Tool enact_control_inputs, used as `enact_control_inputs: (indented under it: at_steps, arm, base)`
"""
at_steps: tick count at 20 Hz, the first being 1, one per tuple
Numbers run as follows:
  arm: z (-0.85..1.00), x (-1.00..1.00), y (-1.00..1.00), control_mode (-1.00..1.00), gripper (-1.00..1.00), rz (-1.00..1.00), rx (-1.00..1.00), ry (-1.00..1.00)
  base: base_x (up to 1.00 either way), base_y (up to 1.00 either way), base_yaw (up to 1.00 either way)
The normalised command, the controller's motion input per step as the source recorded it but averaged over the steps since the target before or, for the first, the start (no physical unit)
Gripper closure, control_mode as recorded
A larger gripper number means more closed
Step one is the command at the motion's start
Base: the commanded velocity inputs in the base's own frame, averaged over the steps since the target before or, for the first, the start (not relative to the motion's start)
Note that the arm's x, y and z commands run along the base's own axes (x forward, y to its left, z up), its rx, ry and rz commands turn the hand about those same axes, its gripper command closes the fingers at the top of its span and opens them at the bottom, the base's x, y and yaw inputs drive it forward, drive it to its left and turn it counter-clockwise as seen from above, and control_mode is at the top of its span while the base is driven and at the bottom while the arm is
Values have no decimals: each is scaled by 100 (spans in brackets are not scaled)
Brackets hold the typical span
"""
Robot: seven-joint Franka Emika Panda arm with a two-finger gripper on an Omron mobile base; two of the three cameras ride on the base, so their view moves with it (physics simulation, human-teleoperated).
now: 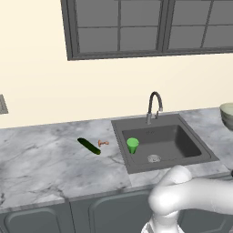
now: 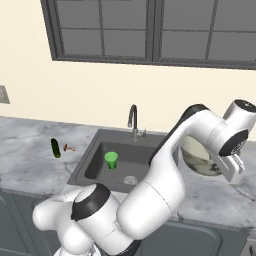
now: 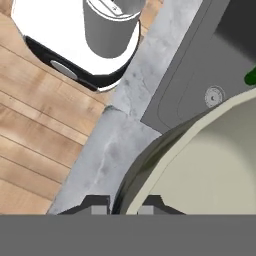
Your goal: Remove the cucumber and mushroom from the sink. Then move the bowl and cup from the counter to the sink for washing.
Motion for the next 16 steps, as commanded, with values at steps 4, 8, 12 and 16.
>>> enact_control_inputs:
  at_steps: [4,8,12,16]
  arm:
    - [0,8,34,-100,100,6,-2,1]
    - [-1,14,36,-100,100,8,0,2]
    - [-9,5,33,-100,100,8,0,3]
    - [-11,10,28,-100,100,11,0,3]
  base:
    - [0,0,0]
    - [0,0,0]
    - [0,0,0]
    - [0,0,0]
